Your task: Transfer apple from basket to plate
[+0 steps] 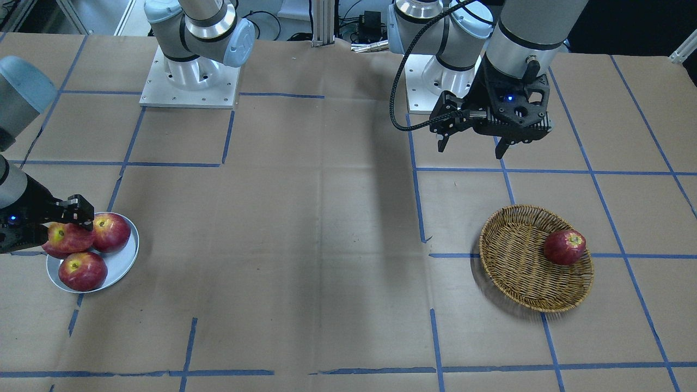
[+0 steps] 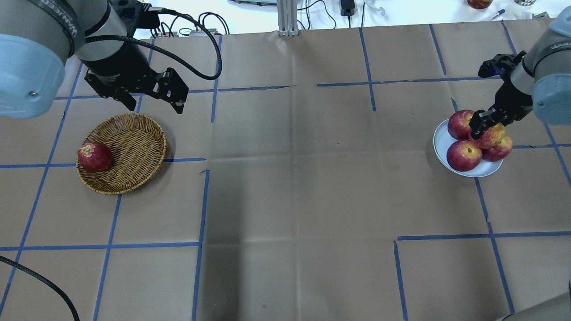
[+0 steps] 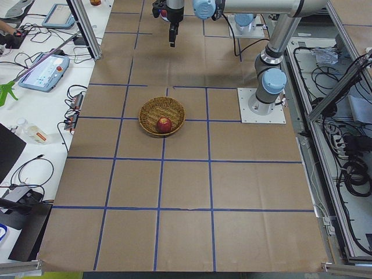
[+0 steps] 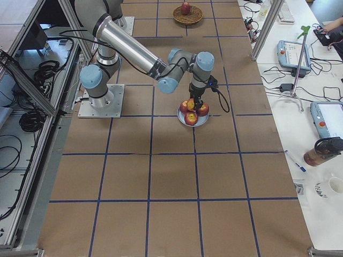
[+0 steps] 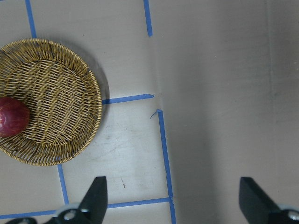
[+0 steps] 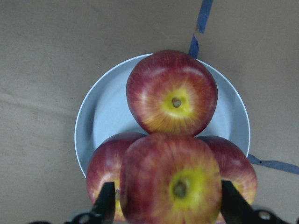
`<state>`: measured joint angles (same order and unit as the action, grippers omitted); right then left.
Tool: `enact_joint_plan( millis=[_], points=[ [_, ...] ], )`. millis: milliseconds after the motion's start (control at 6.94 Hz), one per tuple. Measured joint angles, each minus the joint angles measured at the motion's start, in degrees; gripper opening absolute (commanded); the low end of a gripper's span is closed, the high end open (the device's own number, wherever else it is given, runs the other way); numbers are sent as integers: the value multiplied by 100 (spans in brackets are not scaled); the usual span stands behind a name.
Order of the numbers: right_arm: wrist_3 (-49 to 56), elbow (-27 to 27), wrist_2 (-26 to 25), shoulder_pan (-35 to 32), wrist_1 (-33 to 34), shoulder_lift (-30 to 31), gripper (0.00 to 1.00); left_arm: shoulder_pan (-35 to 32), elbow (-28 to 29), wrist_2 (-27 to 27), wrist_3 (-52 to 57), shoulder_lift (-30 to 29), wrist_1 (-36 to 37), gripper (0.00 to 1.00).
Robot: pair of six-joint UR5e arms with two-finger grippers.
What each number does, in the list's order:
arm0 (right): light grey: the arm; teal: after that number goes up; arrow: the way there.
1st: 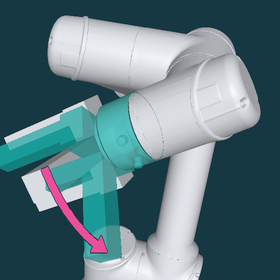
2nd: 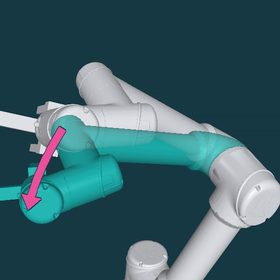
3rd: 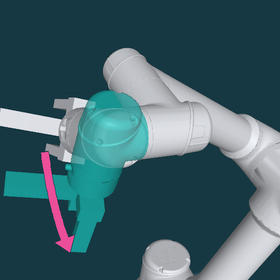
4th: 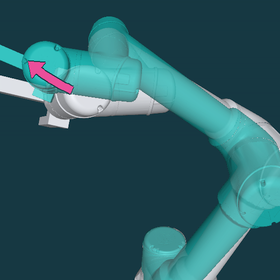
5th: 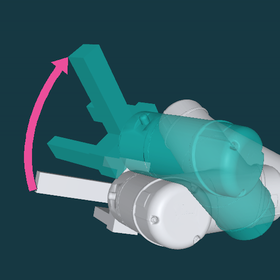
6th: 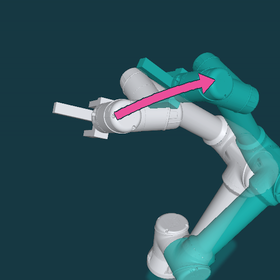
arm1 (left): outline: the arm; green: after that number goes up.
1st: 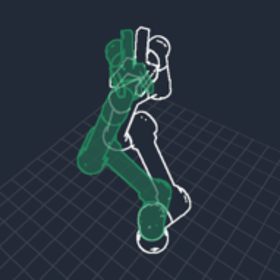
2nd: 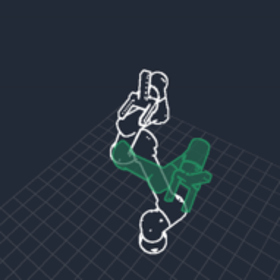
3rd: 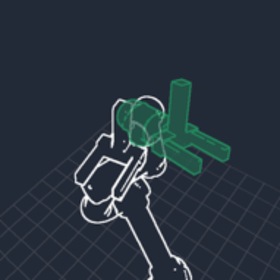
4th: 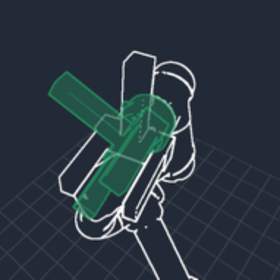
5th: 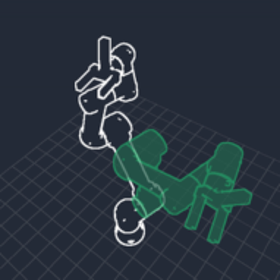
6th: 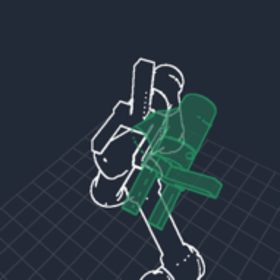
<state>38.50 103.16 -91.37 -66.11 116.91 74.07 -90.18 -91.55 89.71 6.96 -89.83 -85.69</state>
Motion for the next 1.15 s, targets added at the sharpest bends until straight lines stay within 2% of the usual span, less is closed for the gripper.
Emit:
enact_joint_plan(
  millis=[288,576,864,1152],
  points=[
    [-12,-173,-11,-16,-12,57,100,0,-6,-7,2,11,0,100],
    [-49,-769,3,-100,-432,118,100,-2,-14,-19,1,17,0,100],
    [-411,-1513,6,-383,-1512,294,100,-6,-22,-17,0,30,0,100],
    [-1359,-1772,4,-960,-2487,739,100,-3,-28,-7,-2,41,0,100]
  ],
)
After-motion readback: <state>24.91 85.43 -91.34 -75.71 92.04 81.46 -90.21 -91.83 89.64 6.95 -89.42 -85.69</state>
